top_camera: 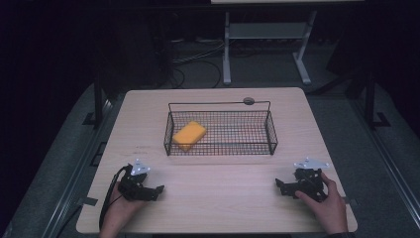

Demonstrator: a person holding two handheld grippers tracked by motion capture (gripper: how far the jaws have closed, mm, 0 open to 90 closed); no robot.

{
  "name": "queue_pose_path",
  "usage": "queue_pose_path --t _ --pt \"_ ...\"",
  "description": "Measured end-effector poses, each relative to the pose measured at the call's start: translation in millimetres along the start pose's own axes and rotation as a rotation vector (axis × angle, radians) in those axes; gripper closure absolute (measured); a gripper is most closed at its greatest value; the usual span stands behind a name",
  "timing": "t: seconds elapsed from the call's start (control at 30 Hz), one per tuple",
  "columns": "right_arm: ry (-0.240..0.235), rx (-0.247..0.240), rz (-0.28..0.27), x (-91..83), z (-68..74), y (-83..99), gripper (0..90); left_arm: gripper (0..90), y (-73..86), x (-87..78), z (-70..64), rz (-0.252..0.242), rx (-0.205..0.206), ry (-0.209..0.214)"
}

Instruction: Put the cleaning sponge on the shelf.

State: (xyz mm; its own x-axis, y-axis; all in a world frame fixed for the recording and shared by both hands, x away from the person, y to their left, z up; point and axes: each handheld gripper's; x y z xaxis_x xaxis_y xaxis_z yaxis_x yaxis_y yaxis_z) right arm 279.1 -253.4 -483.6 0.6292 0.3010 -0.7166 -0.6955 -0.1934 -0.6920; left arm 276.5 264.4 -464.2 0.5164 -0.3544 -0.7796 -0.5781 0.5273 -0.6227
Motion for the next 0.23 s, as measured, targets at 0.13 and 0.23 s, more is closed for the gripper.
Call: queue_pose_path --t 0.13,0.23 --pt "0.000 0.000 0.000 0.0 0.0 0.0 0.0 12.6 5.1 0.3 0.1 -0.044 0.002 0.000" --pt "0.000 0.002 0.001 -0.1 0.1 -0.1 0.0 12.5 11.8 0.5 0.4 -0.098 0.006 0.000"
Point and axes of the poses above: each handheld gripper's, and its own axes: x roughly forward along the jaws, y roughly out of its underside, z roughly to its left, and after that the axes turned 5 degrees about x, right-handed
